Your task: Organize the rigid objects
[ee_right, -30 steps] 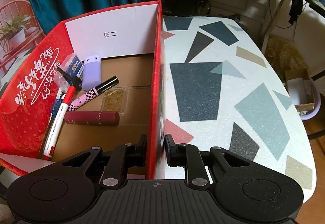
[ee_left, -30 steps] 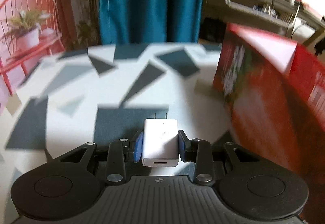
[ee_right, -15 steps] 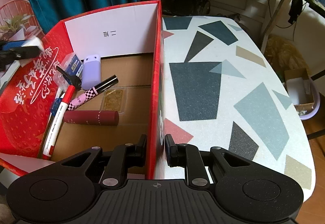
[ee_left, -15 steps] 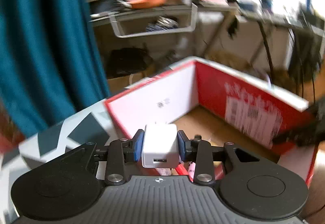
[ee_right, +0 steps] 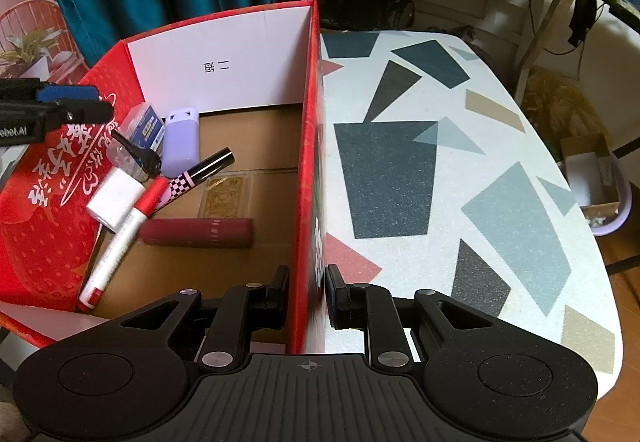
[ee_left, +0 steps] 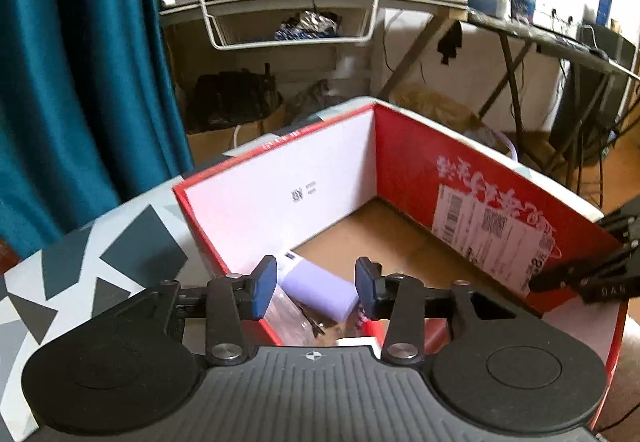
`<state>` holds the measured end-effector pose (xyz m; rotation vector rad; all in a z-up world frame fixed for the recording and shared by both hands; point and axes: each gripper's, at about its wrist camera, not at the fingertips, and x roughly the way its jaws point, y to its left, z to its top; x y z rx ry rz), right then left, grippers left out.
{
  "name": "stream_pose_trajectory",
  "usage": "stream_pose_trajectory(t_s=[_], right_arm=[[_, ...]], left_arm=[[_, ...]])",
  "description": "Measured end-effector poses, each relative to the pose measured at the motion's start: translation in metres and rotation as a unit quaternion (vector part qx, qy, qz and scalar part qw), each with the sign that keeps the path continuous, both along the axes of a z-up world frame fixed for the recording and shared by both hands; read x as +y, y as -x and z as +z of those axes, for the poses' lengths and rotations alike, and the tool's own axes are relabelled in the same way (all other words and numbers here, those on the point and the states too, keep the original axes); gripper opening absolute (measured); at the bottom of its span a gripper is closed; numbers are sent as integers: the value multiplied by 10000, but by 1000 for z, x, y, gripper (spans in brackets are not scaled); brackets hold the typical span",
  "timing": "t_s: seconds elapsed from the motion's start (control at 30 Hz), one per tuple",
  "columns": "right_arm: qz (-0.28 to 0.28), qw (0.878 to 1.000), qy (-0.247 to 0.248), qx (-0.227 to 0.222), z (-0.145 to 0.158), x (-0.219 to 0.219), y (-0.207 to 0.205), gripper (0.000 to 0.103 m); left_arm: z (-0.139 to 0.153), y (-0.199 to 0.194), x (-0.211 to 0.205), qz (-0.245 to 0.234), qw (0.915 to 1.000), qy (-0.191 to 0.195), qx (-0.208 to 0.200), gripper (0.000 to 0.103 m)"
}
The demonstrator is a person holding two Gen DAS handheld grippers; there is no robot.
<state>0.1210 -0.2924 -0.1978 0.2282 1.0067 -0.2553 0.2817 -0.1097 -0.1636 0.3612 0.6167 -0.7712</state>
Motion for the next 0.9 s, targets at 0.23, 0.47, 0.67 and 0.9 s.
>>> stream_pose_trajectory(t_s=[0.23, 0.47, 0.67, 0.9], right_arm=[[-2, 10000, 0, -1, 0, 0, 0, 19], [-4, 10000, 2, 2, 0, 0, 0, 19], [-41, 10000, 21, 33, 0, 0, 0, 19], [15, 10000, 82, 10, 4, 7, -3, 53]], left_arm=[[18, 1, 22, 377, 9985, 390, -83, 54], [25, 7, 49, 1051, 9922, 660, -154, 81], [23, 14, 68, 1568, 9845, 780, -61, 99], [30, 20, 92, 2187, 9723, 826, -62, 103]])
